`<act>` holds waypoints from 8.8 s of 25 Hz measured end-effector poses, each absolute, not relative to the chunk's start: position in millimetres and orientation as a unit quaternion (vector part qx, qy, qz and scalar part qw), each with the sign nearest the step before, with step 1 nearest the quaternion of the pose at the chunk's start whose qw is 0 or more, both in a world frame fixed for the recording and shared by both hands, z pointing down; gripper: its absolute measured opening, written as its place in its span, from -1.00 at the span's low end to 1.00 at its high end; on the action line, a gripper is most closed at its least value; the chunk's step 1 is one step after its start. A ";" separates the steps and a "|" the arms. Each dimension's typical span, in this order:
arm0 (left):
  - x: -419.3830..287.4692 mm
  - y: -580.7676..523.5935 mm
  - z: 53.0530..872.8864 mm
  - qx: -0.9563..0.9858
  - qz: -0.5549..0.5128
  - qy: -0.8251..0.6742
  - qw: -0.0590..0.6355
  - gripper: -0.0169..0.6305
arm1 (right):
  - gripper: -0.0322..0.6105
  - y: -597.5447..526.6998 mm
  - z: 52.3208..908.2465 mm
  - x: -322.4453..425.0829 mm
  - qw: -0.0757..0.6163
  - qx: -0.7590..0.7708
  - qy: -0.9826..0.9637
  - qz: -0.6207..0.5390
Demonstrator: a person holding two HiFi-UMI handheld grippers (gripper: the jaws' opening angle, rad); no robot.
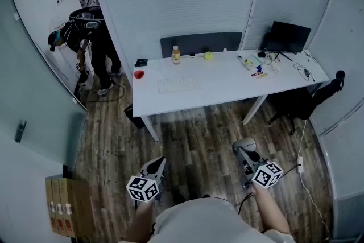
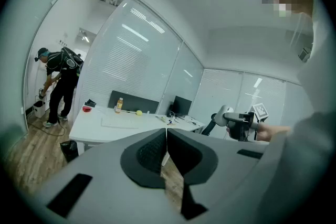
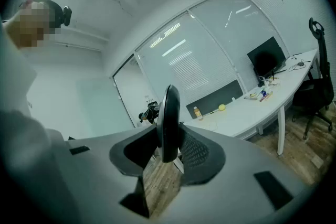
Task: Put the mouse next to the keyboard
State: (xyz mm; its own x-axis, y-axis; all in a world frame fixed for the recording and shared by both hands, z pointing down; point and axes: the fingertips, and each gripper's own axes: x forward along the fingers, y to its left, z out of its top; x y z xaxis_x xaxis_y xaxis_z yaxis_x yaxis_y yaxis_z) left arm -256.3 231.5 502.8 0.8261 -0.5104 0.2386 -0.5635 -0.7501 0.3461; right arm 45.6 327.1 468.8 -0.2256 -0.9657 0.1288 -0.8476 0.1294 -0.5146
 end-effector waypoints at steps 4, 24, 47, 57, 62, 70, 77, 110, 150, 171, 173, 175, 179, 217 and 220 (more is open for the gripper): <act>-258.2 229.7 504.0 0.933 0.065 -0.287 0.205 -0.88 | -0.46 326.2 472.3 44.1 0.117 -0.609 0.745 -0.247; -284.4 227.3 515.2 0.937 0.081 -0.271 0.207 -0.88 | -0.46 320.6 470.8 13.3 0.117 -0.613 0.741 -0.248; -308.5 210.1 532.1 0.941 0.078 -0.243 0.221 -0.88 | -0.46 318.7 476.8 -27.2 0.102 -0.628 0.731 -0.247; -276.8 171.6 523.7 0.943 0.063 -0.248 0.214 -0.88 | -0.46 274.0 485.1 2.8 0.101 -0.619 0.737 -0.252; -252.2 145.4 521.3 0.942 0.067 -0.256 0.208 -0.88 | -0.46 242.9 487.2 26.0 0.106 -0.612 0.741 -0.255; -216.6 108.7 518.1 0.937 0.070 -0.274 0.205 -0.88 | -0.46 193.8 490.9 67.4 0.110 -0.598 0.752 -0.256; -183.8 88.6 519.1 0.934 0.056 -0.292 0.198 -0.88 | -0.46 160.1 497.6 102.6 0.106 -0.582 0.765 -0.255; -75.0 41.5 543.5 0.936 0.082 -0.272 0.210 -0.89 | -0.46 107.5 530.7 190.6 0.116 -0.581 0.754 -0.283; -34.2 -221.3 610.0 0.946 0.136 -0.176 0.234 -0.89 | -0.46 -120.9 619.4 207.2 -0.013 -0.604 0.703 -0.375; -22.1 -231.2 647.5 0.936 0.175 -0.162 0.260 -0.89 | -0.46 -174.8 685.4 203.9 -0.148 -0.542 0.699 -0.443; -20.1 -234.7 649.5 0.933 0.175 -0.175 0.263 -0.90 | -0.46 -180.4 692.2 206.5 -0.161 -0.528 0.702 -0.450; -15.8 -237.5 649.9 0.929 0.174 -0.189 0.266 -0.89 | -0.46 -185.8 699.9 210.7 -0.176 -0.514 0.704 -0.458; -3.1 -242.7 649.7 0.921 0.172 -0.220 0.273 -0.89 | -0.46 -199.0 720.6 218.9 -0.206 -0.480 0.711 -0.470; 35.6 -219.0 667.9 0.830 0.201 -0.389 0.345 -0.89 | -0.42 -272.3 878.7 210.5 -0.295 -0.329 0.662 -0.605; 37.9 -217.9 667.0 0.830 0.204 -0.390 0.343 -0.89 | -0.33 -272.8 879.6 212.8 -0.312 -0.341 0.668 -0.583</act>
State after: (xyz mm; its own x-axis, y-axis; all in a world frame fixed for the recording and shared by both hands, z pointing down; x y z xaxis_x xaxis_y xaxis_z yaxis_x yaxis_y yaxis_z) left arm 37.9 -217.9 667.0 0.6133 -0.5076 0.6051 -0.7866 -0.4614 0.4103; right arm 212.8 -272.8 879.6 -0.5728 -0.0920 0.8145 -0.8195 0.0877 -0.5663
